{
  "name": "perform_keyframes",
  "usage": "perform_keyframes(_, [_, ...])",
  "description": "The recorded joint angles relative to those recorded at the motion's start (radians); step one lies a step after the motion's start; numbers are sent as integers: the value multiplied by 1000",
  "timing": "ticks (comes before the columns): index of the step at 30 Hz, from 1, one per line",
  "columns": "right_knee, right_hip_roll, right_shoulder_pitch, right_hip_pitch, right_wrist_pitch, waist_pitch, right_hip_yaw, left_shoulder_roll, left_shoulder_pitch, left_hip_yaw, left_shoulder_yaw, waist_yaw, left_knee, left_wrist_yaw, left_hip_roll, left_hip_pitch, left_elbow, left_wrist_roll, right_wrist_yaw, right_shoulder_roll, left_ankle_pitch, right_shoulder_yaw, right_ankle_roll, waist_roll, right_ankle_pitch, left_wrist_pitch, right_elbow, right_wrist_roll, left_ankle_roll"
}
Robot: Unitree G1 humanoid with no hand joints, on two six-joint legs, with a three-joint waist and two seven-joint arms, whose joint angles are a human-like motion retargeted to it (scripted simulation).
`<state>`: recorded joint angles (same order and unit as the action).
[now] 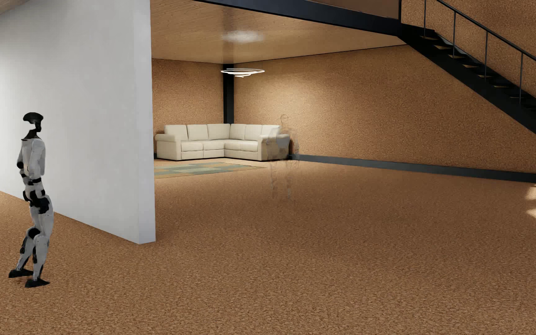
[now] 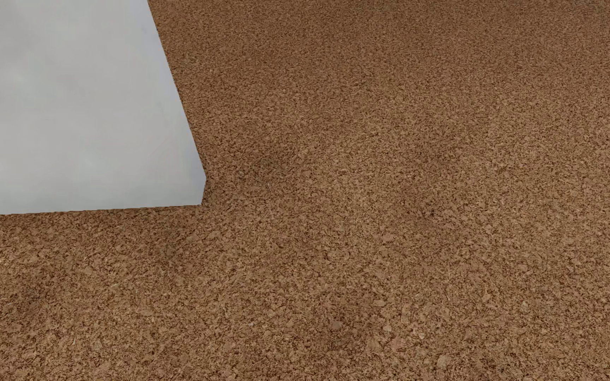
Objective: Walk to the sofa
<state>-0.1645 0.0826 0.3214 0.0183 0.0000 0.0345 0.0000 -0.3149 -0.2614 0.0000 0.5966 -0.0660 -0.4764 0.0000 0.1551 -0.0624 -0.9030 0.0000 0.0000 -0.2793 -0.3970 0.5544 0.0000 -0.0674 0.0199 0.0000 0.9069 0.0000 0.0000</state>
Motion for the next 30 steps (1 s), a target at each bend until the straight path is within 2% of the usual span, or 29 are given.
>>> perform_keyframes(1, [-349,-4,-13,33,0,1,0,-1,5,0,-6,39,53,0,17,15,-29,0,0,-3,5,-32,0,1,93,0,-8,0,0])
perform_keyframes(2, [-353,-3,-30,29,0,-5,0,-1,7,0,-28,36,32,0,13,21,-26,0,0,-17,23,-84,0,2,115,0,-16,0,0])
perform_keyframes(3, [-362,1,-49,31,0,-3,0,-2,10,0,-39,27,39,0,18,25,-24,0,0,-29,27,-82,0,3,129,0,-40,0,0])
perform_keyframes(5, [-363,3,-90,37,0,-5,0,-7,55,0,25,24,48,0,24,24,-52,0,0,-38,42,-72,0,3,135,0,-59,0,0])
perform_keyframes(9, [-355,6,-131,22,0,-5,0,-7,82,0,-4,37,56,0,32,0,1,0,0,-17,105,-100,0,-5,140,0,-72,0,0])
perform_keyframes(13, [-346,6,-126,5,0,-8,0,7,85,0,-3,32,47,0,42,-9,35,0,0,-19,136,-88,0,-10,185,0,-75,0,0])
perform_keyframes(14, [-352,-3,-126,29,0,-16,0,14,92,0,-6,54,41,0,37,-21,34,0,0,-22,155,-95,0,-2,196,0,-79,0,0])
perform_keyframes(15, [-376,-2,-113,43,0,-20,0,11,88,0,24,30,38,0,47,-19,42,0,0,-25,166,-92,0,-4,216,0,-74,0,0])
perform_keyframes(16, [-416,-13,-97,77,0,-28,0,14,84,0,17,29,39,0,48,-7,39,0,0,-24,156,-114,0,1,251,0,-68,0,0])
perform_keyframes(18, [-623,13,-79,180,0,-73,0,-10,96,0,66,8,39,0,66,54,40,0,0,-31,120,-96,0,-15,248,0,-53,0,0])
perform_keyframes(19, [-714,5,-71,237,0,-91,0,-39,86,0,55,-6,41,0,61,78,110,0,0,-28,102,-86,0,-15,258,0,-52,0,0])
perform_keyframes(20, [-775,5,-54,289,0,-89,0,-48,98,0,73,-48,47,0,43,97,107,0,0,-30,79,-80,0,-4,261,0,-47,0,0])
perform_keyframes(23, [-690,8,-21,431,0,-103,0,-30,154,0,38,-135,67,0,10,154,78,0,0,-51,13,-71,0,33,199,0,-21,0,0])
perform_keyframes(27, [-527,16,0,547,0,-131,0,-31,203,0,20,-163,85,0,3,324,77,0,0,-51,-124,-69,0,35,94,0,77,0,0])
perform_keyframes(29, [-542,46,1,567,0,-130,0,-29,220,0,51,-214,102,0,1,393,34,0,0,-55,-107,-81,0,35,112,0,94,0,0])
perform_keyframes(30, [-576,21,2,583,0,-121,0,-46,203,0,94,-230,90,0,-23,410,64,0,0,-56,-81,-72,0,45,113,0,103,0,0])
